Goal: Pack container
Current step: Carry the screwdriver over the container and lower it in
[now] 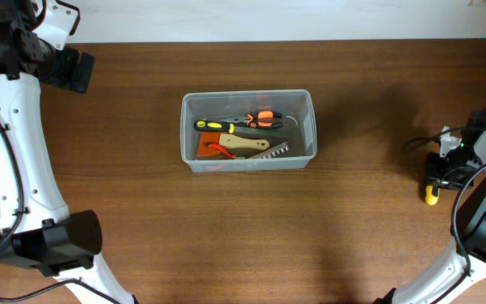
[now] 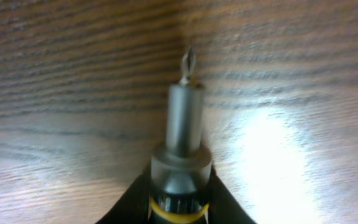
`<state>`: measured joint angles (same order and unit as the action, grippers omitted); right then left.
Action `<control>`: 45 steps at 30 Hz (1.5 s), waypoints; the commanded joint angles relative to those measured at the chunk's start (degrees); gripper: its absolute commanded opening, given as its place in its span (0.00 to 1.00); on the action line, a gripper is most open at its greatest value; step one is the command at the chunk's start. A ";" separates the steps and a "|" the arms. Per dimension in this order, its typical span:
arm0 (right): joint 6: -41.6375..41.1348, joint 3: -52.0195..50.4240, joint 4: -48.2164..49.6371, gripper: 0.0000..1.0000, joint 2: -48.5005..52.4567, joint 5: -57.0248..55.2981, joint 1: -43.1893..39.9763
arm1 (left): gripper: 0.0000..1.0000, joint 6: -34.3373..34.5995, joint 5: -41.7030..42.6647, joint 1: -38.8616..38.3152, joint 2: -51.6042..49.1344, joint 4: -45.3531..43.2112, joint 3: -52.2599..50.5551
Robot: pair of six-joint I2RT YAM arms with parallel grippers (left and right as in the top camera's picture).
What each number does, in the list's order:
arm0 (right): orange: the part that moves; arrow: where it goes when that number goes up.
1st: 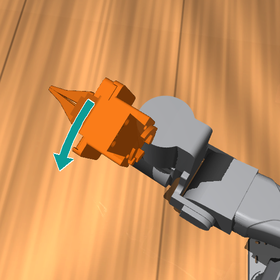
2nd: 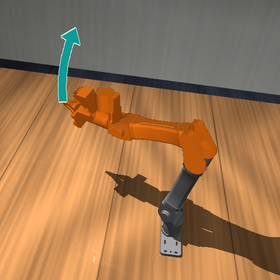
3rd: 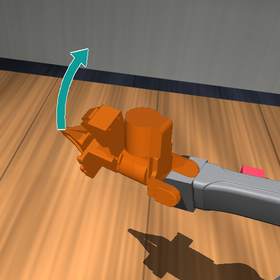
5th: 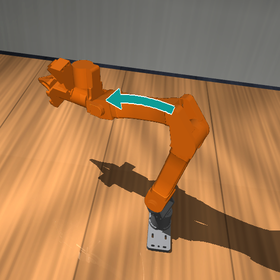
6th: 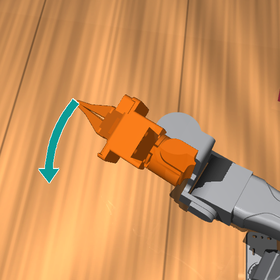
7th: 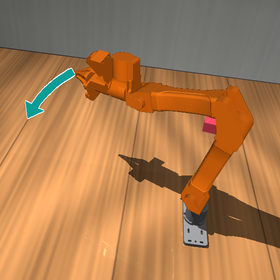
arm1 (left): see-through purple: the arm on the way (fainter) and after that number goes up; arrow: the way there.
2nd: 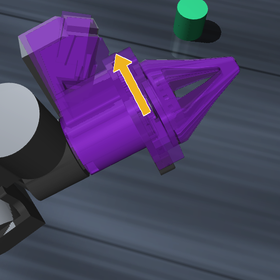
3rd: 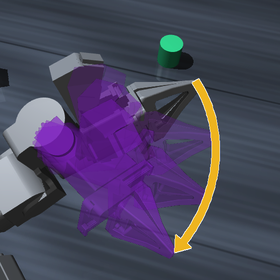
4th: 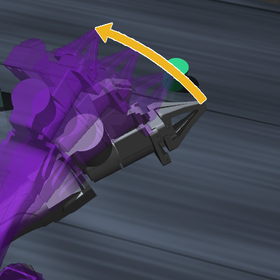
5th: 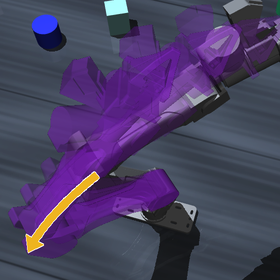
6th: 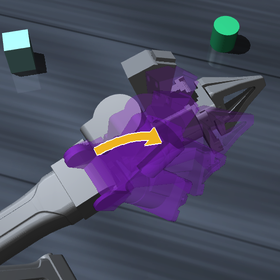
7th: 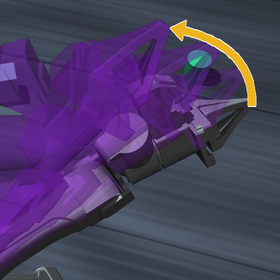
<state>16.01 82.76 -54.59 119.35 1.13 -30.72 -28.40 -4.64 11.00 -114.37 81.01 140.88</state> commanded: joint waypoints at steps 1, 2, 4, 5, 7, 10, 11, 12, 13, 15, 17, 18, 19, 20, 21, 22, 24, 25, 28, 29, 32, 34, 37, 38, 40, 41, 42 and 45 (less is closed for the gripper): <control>-4.44 4.72 -3.26 0.19 0.24 4.98 1.09 | 0.99 0.70 0.57 0.13 0.11 0.04 -0.17; -4.50 6.54 -4.76 0.17 -0.39 6.45 1.31 | 0.99 0.70 0.57 0.13 0.11 0.04 -0.17; -4.52 11.15 -8.83 0.13 -1.84 8.63 2.36 | 0.99 0.70 0.57 0.13 0.11 0.04 -0.17; -4.52 13.60 -10.93 0.12 -2.51 9.40 3.10 | 0.99 0.70 0.57 0.13 0.11 0.04 -0.17; -4.52 18.56 -14.99 0.10 -4.00 10.25 5.25 | 0.99 0.70 0.57 0.13 0.11 0.04 -0.17; -4.52 26.45 -20.90 0.05 -6.36 12.48 10.34 | 0.99 0.70 0.57 0.13 0.11 0.04 -0.17; -4.52 28.70 -22.21 0.04 -6.99 13.03 12.44 | 0.99 0.70 0.57 0.13 0.11 0.04 -0.17; -4.48 30.99 -23.17 0.04 -7.65 13.31 15.08 | 0.99 0.70 0.57 0.13 0.11 0.04 -0.17; -4.26 32.59 -23.45 0.04 -8.17 13.29 17.57 | 0.99 0.70 0.57 0.13 0.11 0.04 -0.17; -1.88 35.06 -23.41 0.04 -8.76 13.27 23.04 | 0.99 0.70 0.57 0.13 0.11 0.04 -0.17; 2.78 36.70 -22.69 0.04 -8.74 13.27 29.14 | 0.99 0.70 0.57 0.13 0.11 0.04 -0.17; 4.70 36.72 -21.77 0.04 -8.74 13.27 31.95 | 0.99 0.70 0.57 0.13 0.11 0.04 -0.17; 6.67 36.72 -20.96 0.04 -8.72 13.25 34.56 | 0.99 0.70 0.57 0.13 0.11 0.04 -0.17; 9.66 36.72 -20.11 0.04 -8.50 13.09 37.48 | 0.99 0.70 0.57 0.13 0.11 0.04 -0.17; 12.37 36.70 -19.39 0.04 -8.33 12.48 39.85 | 0.99 0.70 0.57 0.13 0.11 0.04 -0.17; 14.60 36.54 -18.38 0.04 -8.04 11.43 41.90 | 0.99 0.70 0.57 0.13 0.11 0.04 -0.17; 19.17 36.35 -16.37 0.04 -7.30 9.55 45.27 | 0.99 0.70 0.57 0.13 0.11 0.04 -0.17; 22.32 36.35 -15.23 0.04 -6.43 9.11 46.95 | 0.99 0.70 0.57 0.13 0.11 0.04 -0.17; 30.05 36.33 -14.16 0.04 -4.35 10.10 49.18 | 0.99 0.70 0.57 0.13 0.11 0.04 -0.17; 32.83 36.30 -14.14 0.04 -3.48 10.95 49.59 | 0.99 0.70 0.57 0.13 0.11 0.04 -0.17; 42.16 36.28 -14.14 0.04 -0.44 13.38 50.21 | 0.99 0.70 0.57 0.13 0.11 0.04 -0.15; 46.93 36.28 -13.97 0.04 1.70 13.79 50.21 | 0.99 0.70 0.57 0.13 0.11 0.04 -0.15; 49.81 36.28 -13.03 0.04 5.11 13.77 50.21 | 0.99 0.70 0.57 0.13 0.11 0.04 -0.17; 49.79 36.28 -12.72 0.04 6.10 13.75 50.21 | 0.99 0.70 0.57 0.13 0.11 0.04 -0.17; 49.79 36.28 -12.59 0.04 7.89 13.75 50.23 | 0.99 0.70 0.57 0.13 0.11 0.04 -0.17; 49.70 36.28 -12.61 0.04 8.48 13.75 50.23 | 0.99 0.70 0.57 0.13 0.11 0.04 -0.17; 48.63 36.28 -12.61 0.04 8.81 13.77 50.27 | 0.99 0.70 0.57 0.13 0.11 0.04 -0.17; 41.40 36.28 -11.23 0.04 9.22 13.70 50.27 | 0.99 0.70 0.57 0.13 0.11 0.04 -0.17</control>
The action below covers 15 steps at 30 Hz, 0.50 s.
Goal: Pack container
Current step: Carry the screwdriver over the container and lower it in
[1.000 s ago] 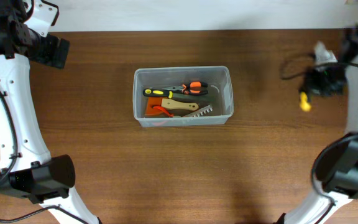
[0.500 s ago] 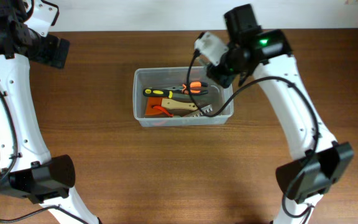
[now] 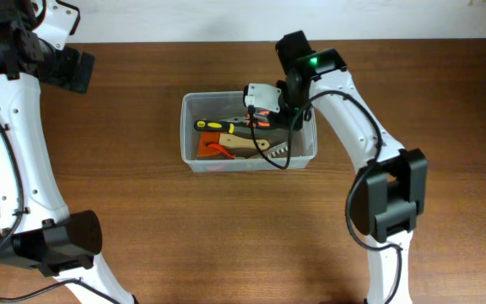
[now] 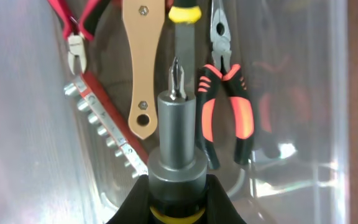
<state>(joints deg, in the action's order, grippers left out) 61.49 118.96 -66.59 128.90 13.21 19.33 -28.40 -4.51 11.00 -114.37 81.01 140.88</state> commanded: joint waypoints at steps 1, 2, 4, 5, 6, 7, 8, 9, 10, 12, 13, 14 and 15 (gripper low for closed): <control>-5.05 0.09 1.01 0.04 -0.33 1.64 0.20 | 0.99 0.70 0.44 0.13 0.11 0.04 -0.17; -5.03 0.09 1.07 0.04 -0.33 1.66 0.22 | 0.99 0.70 0.44 0.13 0.11 0.04 -0.17; -4.98 0.09 1.40 0.04 -0.33 1.66 0.22 | 0.99 0.70 0.44 0.13 0.11 0.04 -0.17; -4.76 0.09 1.62 0.04 -0.24 1.64 0.20 | 0.99 0.70 0.44 0.13 0.11 0.04 -0.17; -4.20 0.09 1.64 0.04 -0.22 1.66 0.22 | 0.99 0.70 0.44 0.13 0.11 0.04 -0.17; -2.78 0.09 1.53 0.04 -0.13 1.68 0.22 | 0.99 0.70 0.44 0.13 0.11 0.04 -0.17; -0.90 0.09 1.44 0.04 -0.04 1.64 0.22 | 0.99 0.70 0.44 0.13 0.11 0.04 -0.17; 1.14 0.09 1.40 0.04 0.17 1.64 0.22 | 0.99 0.70 0.44 0.13 0.11 0.04 -0.17; 3.63 0.09 1.36 0.04 0.48 1.62 0.20 | 0.99 0.70 0.44 0.13 0.11 0.04 -0.17; 8.31 0.09 1.27 0.04 1.01 1.55 0.00 | 0.99 0.70 0.44 0.13 0.11 0.04 -0.17; 10.29 0.09 1.29 0.04 1.55 1.57 -0.24 | 0.99 0.70 0.44 0.13 0.11 0.04 -0.17; 11.32 0.09 1.29 0.04 1.75 1.57 -0.39 | 0.99 0.70 0.44 0.13 0.11 0.04 -0.17; 11.78 0.09 1.29 0.04 1.99 1.55 -0.63 | 0.99 0.70 0.44 0.13 0.11 0.04 -0.17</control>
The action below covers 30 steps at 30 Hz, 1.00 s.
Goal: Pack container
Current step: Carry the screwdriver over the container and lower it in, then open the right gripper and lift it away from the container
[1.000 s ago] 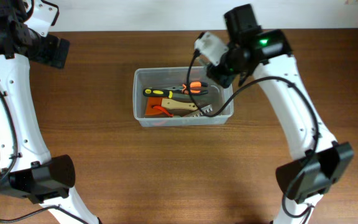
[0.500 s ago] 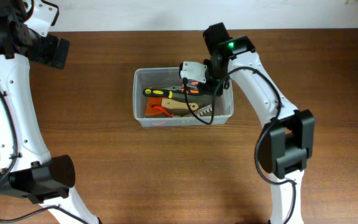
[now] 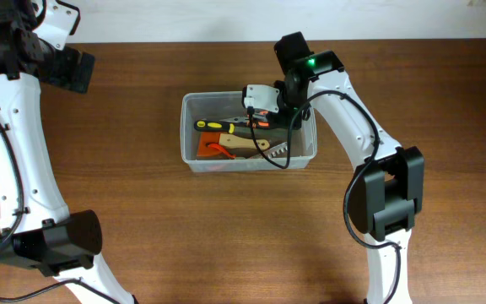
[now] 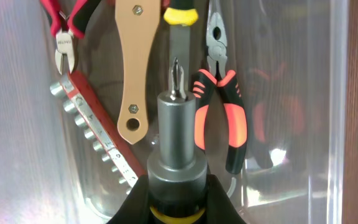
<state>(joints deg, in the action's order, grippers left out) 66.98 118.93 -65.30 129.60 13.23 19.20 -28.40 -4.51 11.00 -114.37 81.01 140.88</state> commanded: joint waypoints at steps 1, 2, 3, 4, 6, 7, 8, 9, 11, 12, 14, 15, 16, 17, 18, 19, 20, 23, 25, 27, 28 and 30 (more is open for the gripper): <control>6.27 0.11 -0.04 0.04 1.42 1.53 -0.66 | 0.99 0.70 0.44 0.13 0.11 0.04 -0.17; 6.16 0.11 -0.28 0.15 1.42 1.55 -0.79 | 0.99 0.70 0.44 0.13 0.11 0.04 -0.17; 5.20 0.11 -0.33 0.30 1.42 1.53 -0.85 | 0.99 0.70 0.44 0.13 0.11 0.04 -0.17; 3.89 0.13 -0.35 0.63 1.36 1.51 -0.85 | 0.99 0.70 0.44 0.13 0.11 0.04 -0.17; 1.51 0.28 -0.79 0.99 0.79 0.94 -0.83 | 0.99 0.70 0.44 0.13 0.11 0.04 -0.17; 0.46 0.35 -1.18 0.99 0.33 0.92 -0.83 | 0.99 0.70 0.44 0.13 0.11 0.04 -0.17; -0.66 0.46 -1.84 0.99 -0.46 0.92 -0.79 | 0.99 0.70 0.44 0.13 0.11 0.04 -0.15; -1.75 0.66 -2.49 0.99 -1.29 0.92 -0.79 | 0.99 0.70 0.44 0.13 0.11 0.04 -0.17; -4.48 1.33 -3.65 0.99 -3.13 0.94 -0.76 | 0.99 0.70 0.44 0.13 0.11 0.04 -0.17; -6.25 1.90 -4.31 0.99 -4.39 0.94 -0.76 | 0.99 0.70 0.44 0.13 0.11 0.04 -0.17; -9.97 2.95 -5.16 0.99 -6.78 0.98 -0.79 | 0.99 0.70 0.44 0.13 0.11 0.04 -0.17; -12.35 3.50 -5.46 0.99 -8.11 0.96 -0.79 | 0.99 0.70 0.44 0.13 0.11 0.04 -0.17; -15.15 3.91 -5.64 0.99 -9.55 0.96 -0.79 | 0.99 0.70 0.44 0.13 0.11 0.04 -0.17; -18.36 4.17 -5.66 0.99 -11.15 1.01 -0.79 | 0.99 0.70 0.44 0.13 0.11 0.04 -0.17; -22.43 4.31 -5.66 0.99 -13.11 1.16 -0.79 | 0.99 0.70 0.44 0.13 0.11 0.04 -0.17; -26.23 4.31 -5.68 0.99 -14.86 1.18 -0.79 | 0.99 0.70 0.44 0.13 0.11 0.04 -0.17; -30.18 4.31 -5.70 0.99 -16.52 1.18 -0.79 | 0.99 0.09 0.15 0.13 0.11 -0.09 -0.15; -38.71 4.31 -6.62 1.00 -21.59 1.16 -0.85 | 0.99 -7.72 -2.89 0.15 0.11 -4.07 -0.17; -38.99 4.31 -8.37 0.99 -24.79 1.11 -0.96 | 0.99 -10.88 -2.86 0.15 0.11 -5.92 -0.15; -39.01 4.31 -10.12 0.99 -27.45 1.14 -1.03 | 0.99 -11.15 -2.84 0.13 0.11 -5.70 -0.15; -39.01 4.31 -11.08 0.99 -28.59 1.14 -1.25 | 0.99 -11.13 -2.82 0.15 0.11 -5.27 -0.15; -39.34 4.31 -12.98 0.99 -30.47 1.16 -1.64 | 0.99 -11.15 -2.78 0.13 0.11 -5.42 -0.17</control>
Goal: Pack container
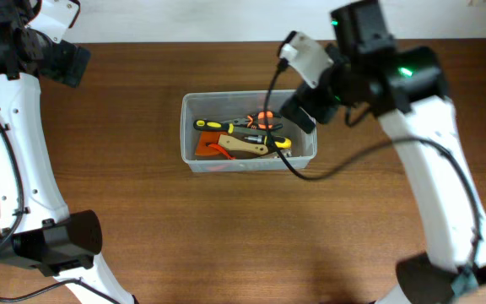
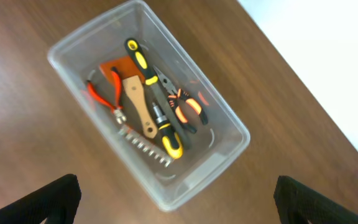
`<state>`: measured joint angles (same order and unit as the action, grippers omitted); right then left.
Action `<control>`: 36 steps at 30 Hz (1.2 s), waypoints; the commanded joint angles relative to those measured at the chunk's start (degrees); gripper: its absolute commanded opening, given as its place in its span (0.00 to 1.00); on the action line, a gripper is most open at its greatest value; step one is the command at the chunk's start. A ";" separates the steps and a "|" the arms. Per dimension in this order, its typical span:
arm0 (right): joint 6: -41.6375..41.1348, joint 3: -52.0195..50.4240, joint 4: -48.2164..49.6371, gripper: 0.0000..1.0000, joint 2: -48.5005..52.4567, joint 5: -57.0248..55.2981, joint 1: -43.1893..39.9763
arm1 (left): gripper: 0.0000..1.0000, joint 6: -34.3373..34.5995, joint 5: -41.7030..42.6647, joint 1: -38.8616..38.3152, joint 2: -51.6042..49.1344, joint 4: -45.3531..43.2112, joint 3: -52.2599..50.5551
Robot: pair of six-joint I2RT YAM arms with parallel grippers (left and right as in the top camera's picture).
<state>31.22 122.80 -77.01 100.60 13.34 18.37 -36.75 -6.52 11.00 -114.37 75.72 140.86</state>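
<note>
A clear plastic container (image 2: pixel 229 121) (image 1: pixel 248 93) sits mid-table. In it lies a stubby screwdriver (image 2: pixel 166 134) (image 1: pixel 278 142) with a yellow butt, between a wooden-handled tool (image 2: pixel 138 106) and orange-black pliers (image 2: pixel 185 109). A long yellow-black screwdriver (image 2: pixel 143 65), red cutters (image 2: pixel 104 96) and a socket rail (image 2: pixel 145 146) are in there too. My right gripper (image 2: pixel 178 186) (image 1: pixel 300 108) hangs high over the container's right end, open wide, nothing between its fingers (image 2: pixel 61 199). The left arm's end (image 1: pixel 64 63) is at the far left back; its jaws do not show.
The wooden table (image 1: pixel 226 236) ends at a white wall along the back (image 1: pixel 184 17). The left arm's white links (image 1: pixel 7 152) run down the left side. A black cable (image 1: pixel 289 165) from the right arm dangles over the container's right end.
My right gripper was low inside the container, shut on the stubby screwdriver. Now it is open and high above the box, and the screwdriver lies among the other tools.
First my right gripper was shut on the stubby screwdriver down at the table's right edge. Then it held the screwdriver inside the container above the pliers and wooden handle, twice over. Now the screwdriver rests in the container and the gripper is open above it.
</note>
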 commanded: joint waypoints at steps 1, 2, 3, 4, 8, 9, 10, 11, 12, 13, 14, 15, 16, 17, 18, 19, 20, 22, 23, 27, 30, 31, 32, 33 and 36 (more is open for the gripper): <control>-4.87 0.42 -1.64 0.99 -2.08 1.01 -1.09 | 0.99 -2.78 -0.79 0.13 0.11 -0.04 -0.15; -6.99 0.44 -1.70 0.99 -2.47 0.98 -1.60 | 0.99 -2.78 -0.81 0.13 0.11 -0.02 -0.13; -9.73 0.44 -1.86 0.99 -2.64 1.01 -2.14 | 0.99 -2.80 -0.81 0.13 0.11 -0.04 -0.13; -12.39 0.44 -2.36 0.99 -2.64 0.98 -2.82 | 0.99 -2.40 0.26 0.13 0.11 -0.07 -0.15; -22.47 0.39 -6.67 1.00 -2.38 1.05 -6.51 | 0.99 7.72 17.31 0.13 0.13 3.52 -0.13; -23.41 0.39 -7.43 0.99 -2.38 1.05 -7.34 | 0.99 9.77 22.56 0.13 0.13 4.52 -0.13; -23.32 0.39 -8.13 0.98 -2.49 0.96 -8.24 | 0.99 10.58 26.82 0.09 0.11 4.76 -0.15; -23.32 0.39 -8.57 0.98 -2.78 0.76 -9.16 | 0.99 10.56 29.62 -0.02 0.04 4.92 -0.15; -23.41 0.39 -8.83 0.98 -3.02 0.66 -9.81 | 0.99 10.56 30.91 -0.13 0.07 4.92 -0.15; -23.45 0.39 -9.25 0.98 -3.45 0.63 -10.75 | 0.99 10.56 31.15 -0.35 0.07 4.92 -0.13; -24.00 0.39 -9.64 0.98 -3.78 0.52 -11.50 | 0.99 10.56 31.12 -0.57 0.09 5.05 -0.13; -25.03 0.39 -9.94 0.98 -3.98 0.22 -12.22 | 0.99 10.56 31.17 -0.87 0.09 5.66 -0.13; -26.25 0.39 -10.34 0.99 -4.04 -0.35 -12.98 | 0.99 10.56 31.17 -1.20 0.07 6.58 -0.13; -27.28 0.39 -10.86 0.99 -4.02 -1.03 -13.75 | 0.99 10.56 31.19 -1.44 0.04 7.63 -0.15; -28.79 0.37 -11.61 0.99 -3.85 -2.03 -14.75 | 0.99 10.56 31.19 -1.77 0.00 9.25 -0.31; -29.79 0.37 -12.28 0.99 -3.67 -2.71 -15.63 | 0.99 10.56 31.19 -1.99 0.00 10.51 -0.48; -30.67 0.33 -12.96 0.99 -3.43 -3.10 -16.57 | 0.99 10.56 31.21 -2.25 0.00 11.74 -0.70; -32.41 0.33 -14.16 0.94 -3.39 -2.80 -18.25 | 0.99 10.58 32.96 -2.75 0.00 13.42 -1.11; -32.35 0.33 -14.27 0.93 -3.85 -2.84 -19.02 | 0.99 10.58 34.84 -2.80 0.02 13.75 -1.11; -32.30 1.09 -13.44 0.93 -6.88 -2.91 -20.74 | 0.99 10.62 34.60 -2.78 1.49 15.32 -0.92; -32.15 2.23 -13.44 0.94 -10.86 -3.26 -20.70 | 0.99 10.62 32.15 -2.19 4.48 16.15 -0.44; -32.13 2.43 -13.46 0.95 -12.44 -3.28 -20.65 | 0.99 10.62 31.71 -1.99 6.12 16.15 -0.28; -32.15 2.49 -13.44 0.99 -14.19 -3.26 -20.65 | 0.99 10.58 31.52 -1.79 8.07 16.11 -0.17; -32.15 2.49 -13.46 0.99 -16.06 -3.26 -20.65 | 0.99 10.60 31.04 -1.68 9.94 16.09 -0.13; -32.13 2.49 -13.49 0.99 -22.62 -3.26 -20.65 | 0.99 10.60 27.76 -1.68 16.59 16.09 -0.13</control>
<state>-0.43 123.37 -90.56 84.79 10.41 -2.11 -26.68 23.88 8.97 -107.50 91.53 139.98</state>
